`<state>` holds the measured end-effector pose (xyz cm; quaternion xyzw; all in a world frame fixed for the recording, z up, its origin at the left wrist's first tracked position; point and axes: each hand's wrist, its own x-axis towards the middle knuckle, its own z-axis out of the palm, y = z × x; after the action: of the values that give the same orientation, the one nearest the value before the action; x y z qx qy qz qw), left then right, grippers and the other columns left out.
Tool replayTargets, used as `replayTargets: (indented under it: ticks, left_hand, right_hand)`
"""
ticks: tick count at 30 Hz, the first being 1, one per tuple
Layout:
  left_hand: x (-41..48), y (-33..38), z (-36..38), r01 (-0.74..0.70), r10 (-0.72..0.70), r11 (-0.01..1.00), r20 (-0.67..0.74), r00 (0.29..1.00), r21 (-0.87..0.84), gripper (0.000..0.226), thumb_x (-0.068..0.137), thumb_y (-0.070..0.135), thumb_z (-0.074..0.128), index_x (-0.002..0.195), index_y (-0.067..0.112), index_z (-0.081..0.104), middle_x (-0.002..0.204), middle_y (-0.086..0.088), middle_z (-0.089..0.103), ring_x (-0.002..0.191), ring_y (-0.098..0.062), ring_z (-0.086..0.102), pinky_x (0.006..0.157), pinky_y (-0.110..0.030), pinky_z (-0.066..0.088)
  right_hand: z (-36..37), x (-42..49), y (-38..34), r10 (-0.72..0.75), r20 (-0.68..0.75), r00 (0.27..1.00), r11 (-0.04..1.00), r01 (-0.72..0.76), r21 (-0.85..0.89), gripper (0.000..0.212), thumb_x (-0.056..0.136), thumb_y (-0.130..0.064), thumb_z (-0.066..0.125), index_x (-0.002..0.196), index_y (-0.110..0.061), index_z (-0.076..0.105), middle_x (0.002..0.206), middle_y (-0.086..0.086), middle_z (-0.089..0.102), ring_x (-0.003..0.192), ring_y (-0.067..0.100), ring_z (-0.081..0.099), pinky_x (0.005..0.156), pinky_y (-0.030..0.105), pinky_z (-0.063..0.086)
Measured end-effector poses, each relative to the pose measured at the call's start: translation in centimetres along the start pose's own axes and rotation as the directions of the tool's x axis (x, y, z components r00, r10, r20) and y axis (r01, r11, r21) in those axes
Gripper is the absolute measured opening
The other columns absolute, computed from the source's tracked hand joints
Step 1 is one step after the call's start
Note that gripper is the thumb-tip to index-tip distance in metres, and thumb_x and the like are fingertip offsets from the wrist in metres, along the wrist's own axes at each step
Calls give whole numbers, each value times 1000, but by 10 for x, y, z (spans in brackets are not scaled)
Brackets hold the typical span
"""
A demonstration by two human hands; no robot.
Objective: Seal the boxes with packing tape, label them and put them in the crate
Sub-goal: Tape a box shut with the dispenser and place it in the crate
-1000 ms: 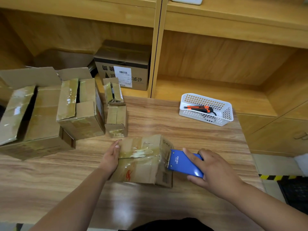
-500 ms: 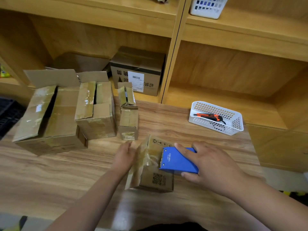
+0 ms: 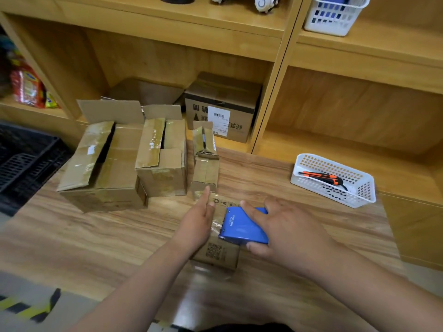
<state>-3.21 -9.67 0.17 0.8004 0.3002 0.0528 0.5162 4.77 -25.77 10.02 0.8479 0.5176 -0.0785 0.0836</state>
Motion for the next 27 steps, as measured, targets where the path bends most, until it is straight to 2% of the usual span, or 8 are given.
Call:
replayTargets:
  ticks: [3, 6, 9, 13, 17, 20, 24, 27]
  left_hand:
    - [2, -8, 0, 12, -13, 999, 21, 1000, 47, 51, 102, 17, 32, 150, 19, 15, 149, -7, 34, 133, -23, 38, 95, -16, 26]
    - [1, -10, 1, -5, 3, 996, 18, 1000, 90, 51, 101, 14, 33, 150, 20, 17, 147, -9, 39, 128, -25, 45, 100, -25, 33]
    - [0, -5, 2, -10, 11, 999, -15, 1000, 45, 50, 102, 23, 31, 150, 23, 16, 150, -5, 34, 133, -21, 39, 95, -15, 28]
    - [2, -7, 5, 24, -23, 999, -29, 999, 34, 48, 101, 20, 35, 148, 23, 23, 135, -22, 50, 122, -31, 49, 94, -26, 34]
    - [2, -5, 3, 59, -59, 998, -38, 998, -8, 44, 102, 22, 35, 145, 18, 32, 147, -6, 40, 136, -16, 35, 96, -7, 19]
    - [2, -5, 4, 55, -55, 998, -40, 998, -3, 43, 101, 22, 36, 143, 15, 36, 149, -3, 36, 137, -13, 31, 100, -7, 13]
    - [3, -4, 9, 55, -53, 998, -46, 998, 29, 42, 101, 21, 37, 142, 11, 38, 146, -4, 40, 137, -14, 32, 99, -5, 13]
    - [3, -5, 10, 58, -58, 998, -21, 998, 39, 41, 101, 24, 36, 139, 13, 43, 141, -4, 46, 135, -17, 37, 107, -15, 19]
  right_hand:
    - [2, -3, 5, -3, 15, 1000, 1000, 3, 25, 77, 88, -64, 39, 149, -38, 0, 127, 2, 40, 116, 22, 41, 89, 31, 36]
    - [6, -7, 10, 4, 17, 1000, 997, -5, 71, 78, 88, -66, 38, 148, -40, -5, 124, 1, 40, 112, 21, 42, 83, 31, 37]
    - [8, -12, 15, -5, 3, 1000, 995, 5, 96, 78, 88, -66, 37, 148, -42, -6, 123, 0, 39, 111, 20, 43, 80, 30, 35]
    - [9, -19, 22, -23, -17, 1000, 993, 25, 111, 79, 87, -67, 36, 147, -43, -9, 119, -2, 37, 109, 18, 42, 80, 28, 33]
    - [13, -36, 41, -6, 0, 1000, 996, 6, 91, 80, 86, -70, 35, 144, -46, -14, 105, -7, 31, 104, 15, 42, 73, 25, 26]
    - [20, -57, 59, 18, 40, 999, 996, -21, 86, 81, 84, -72, 33, 141, -49, -20, 99, -11, 23, 101, 10, 40, 73, 23, 28]
    - [26, -77, 75, 54, 79, 995, 995, -60, 81, 80, 81, -75, 28, 135, -53, -27, 100, -13, 25, 91, 7, 34, 76, 20, 36]
    - [31, -79, 78, 68, 97, 993, 994, -76, 81, 81, 83, -73, 30, 133, -51, -29, 101, -14, 24, 89, 6, 32, 73, 21, 32]
